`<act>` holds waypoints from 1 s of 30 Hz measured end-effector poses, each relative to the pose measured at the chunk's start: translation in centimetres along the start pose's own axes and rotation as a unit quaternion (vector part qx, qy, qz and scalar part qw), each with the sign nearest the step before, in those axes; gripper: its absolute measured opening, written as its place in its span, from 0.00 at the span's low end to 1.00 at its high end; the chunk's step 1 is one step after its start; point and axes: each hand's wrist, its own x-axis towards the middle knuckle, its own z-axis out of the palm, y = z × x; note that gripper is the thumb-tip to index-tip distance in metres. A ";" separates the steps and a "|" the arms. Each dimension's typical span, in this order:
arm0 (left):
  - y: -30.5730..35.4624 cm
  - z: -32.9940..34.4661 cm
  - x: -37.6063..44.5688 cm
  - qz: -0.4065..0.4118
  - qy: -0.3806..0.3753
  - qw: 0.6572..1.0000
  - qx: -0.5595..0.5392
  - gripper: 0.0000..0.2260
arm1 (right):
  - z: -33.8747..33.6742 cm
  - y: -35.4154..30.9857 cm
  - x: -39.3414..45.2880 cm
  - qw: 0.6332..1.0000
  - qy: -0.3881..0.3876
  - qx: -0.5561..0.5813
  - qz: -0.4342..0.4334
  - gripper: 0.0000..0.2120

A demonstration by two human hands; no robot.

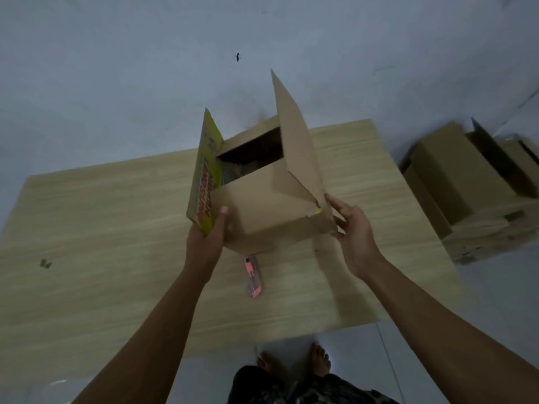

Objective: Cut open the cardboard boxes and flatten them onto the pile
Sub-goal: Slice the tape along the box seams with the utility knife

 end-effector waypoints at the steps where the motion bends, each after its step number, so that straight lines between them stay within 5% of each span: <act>1: 0.0 -0.7 0.3 -0.002 -0.001 1.000 0.024 0.29 | 1.0 -0.2 0.3 1.000 0.024 0.011 -0.005 0.22; 4: -0.1 -2.8 1.1 -0.038 0.008 0.998 0.043 0.36 | 4.4 -1.0 0.8 0.998 0.052 0.012 -0.012 0.44; 9: -0.6 -6.7 1.8 -0.056 -0.029 0.997 -0.045 0.19 | 10.7 -2.6 1.0 1.000 0.020 -0.009 0.015 0.60; 14: -2.3 -11.4 1.8 -0.105 0.013 0.993 -0.044 0.09 | 18.4 -2.4 0.5 0.991 0.038 -0.122 -0.042 0.52; 17: -3.0 -14.0 1.4 -0.173 -0.046 0.976 0.128 0.18 | 22.1 -1.1 -0.6 0.979 0.030 -0.184 -0.076 0.45; 19: -1.2 -16.0 0.8 -0.179 -0.145 0.916 0.329 0.18 | 24.0 0.2 -1.3 0.974 0.013 -0.206 -0.088 0.44; 20: 0.0 -17.0 0.7 -0.158 -0.173 0.894 0.382 0.16 | 24.8 0.7 -1.7 0.972 0.006 -0.215 -0.094 0.42; 22: 3.2 -18.6 0.5 -0.098 -0.168 0.910 0.367 0.08 | 26.7 1.4 -2.0 0.968 -0.010 -0.225 -0.113 0.32; 24: 6.1 -19.6 0.6 0.017 -0.064 0.933 0.354 0.08 | 28.0 2.1 -2.1 0.965 -0.026 -0.228 -0.125 0.21; 27: 8.8 -19.1 1.7 0.168 0.126 0.917 0.338 0.06 | 28.7 2.6 -2.3 0.977 -0.052 -0.170 -0.115 0.15; 30: 8.7 -16.8 3.5 0.171 0.082 0.914 0.358 0.22 | 27.9 3.1 -3.0 0.986 -0.110 -0.116 -0.052 0.17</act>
